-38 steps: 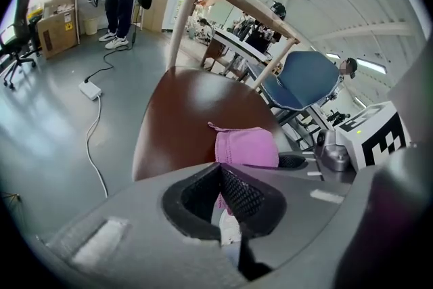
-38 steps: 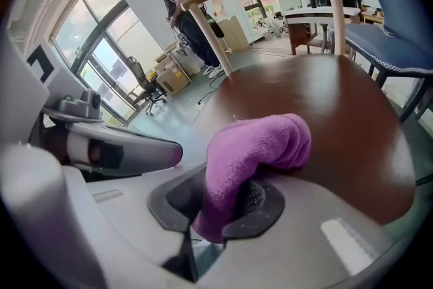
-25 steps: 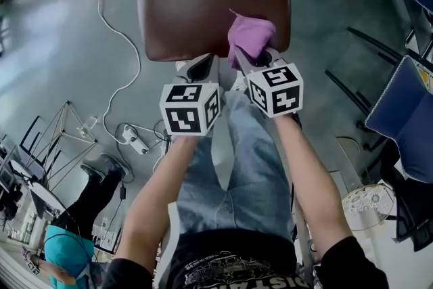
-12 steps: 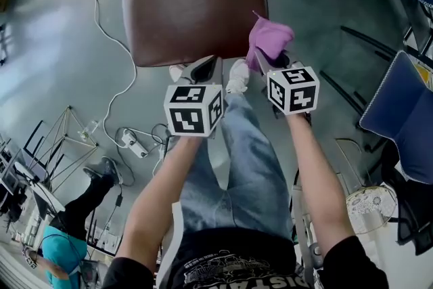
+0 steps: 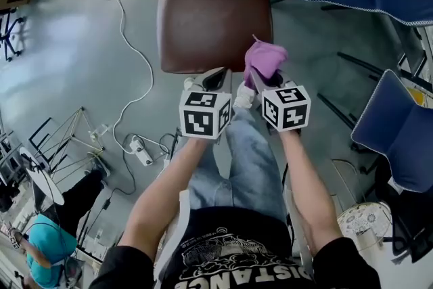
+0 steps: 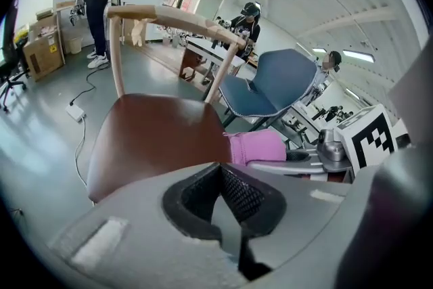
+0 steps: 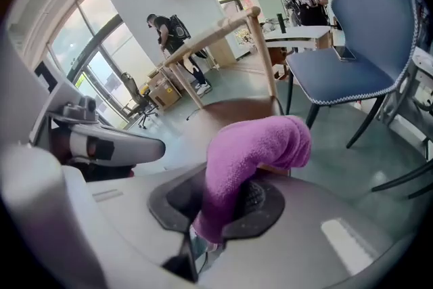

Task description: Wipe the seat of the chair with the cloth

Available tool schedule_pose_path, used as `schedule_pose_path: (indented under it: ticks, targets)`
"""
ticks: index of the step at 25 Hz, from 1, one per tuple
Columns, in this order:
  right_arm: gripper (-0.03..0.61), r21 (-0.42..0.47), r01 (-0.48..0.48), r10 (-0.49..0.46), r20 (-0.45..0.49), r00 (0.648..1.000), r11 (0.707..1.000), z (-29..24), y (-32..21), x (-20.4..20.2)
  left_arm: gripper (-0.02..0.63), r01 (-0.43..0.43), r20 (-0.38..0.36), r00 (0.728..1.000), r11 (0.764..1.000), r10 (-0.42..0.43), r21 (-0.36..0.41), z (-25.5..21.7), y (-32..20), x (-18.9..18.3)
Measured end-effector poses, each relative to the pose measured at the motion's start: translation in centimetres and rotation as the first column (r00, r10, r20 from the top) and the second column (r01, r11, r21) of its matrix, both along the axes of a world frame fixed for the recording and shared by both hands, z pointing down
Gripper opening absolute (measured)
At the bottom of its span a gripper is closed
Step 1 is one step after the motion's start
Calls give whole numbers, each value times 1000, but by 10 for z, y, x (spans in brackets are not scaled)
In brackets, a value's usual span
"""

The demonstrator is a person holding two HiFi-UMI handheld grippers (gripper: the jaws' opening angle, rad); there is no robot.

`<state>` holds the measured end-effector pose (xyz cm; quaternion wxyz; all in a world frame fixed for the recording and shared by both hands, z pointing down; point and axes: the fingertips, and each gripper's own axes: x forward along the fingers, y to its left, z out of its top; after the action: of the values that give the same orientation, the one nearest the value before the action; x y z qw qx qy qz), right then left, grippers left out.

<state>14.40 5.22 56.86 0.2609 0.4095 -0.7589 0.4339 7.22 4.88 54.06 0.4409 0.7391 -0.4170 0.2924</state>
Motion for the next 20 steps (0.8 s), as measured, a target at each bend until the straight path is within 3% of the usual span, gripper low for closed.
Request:
schedule_pose_path:
  ticks: [8,13,20]
  targets:
    - [63,157,75,-78,17,997,985,-125,-28,-56,-5,76,-50,996,990,-70,115,-109,-21,-32]
    - [63,262,92,-106,39,994,961,-195,-44,-82,-5,92,-74,994,968,-76,232,-173,-38,-47]
    - [63,378,104,-115,5,993,920,-274,-45,-101,-5,102,-93,993,941,-75,322,-239,-41,-68]
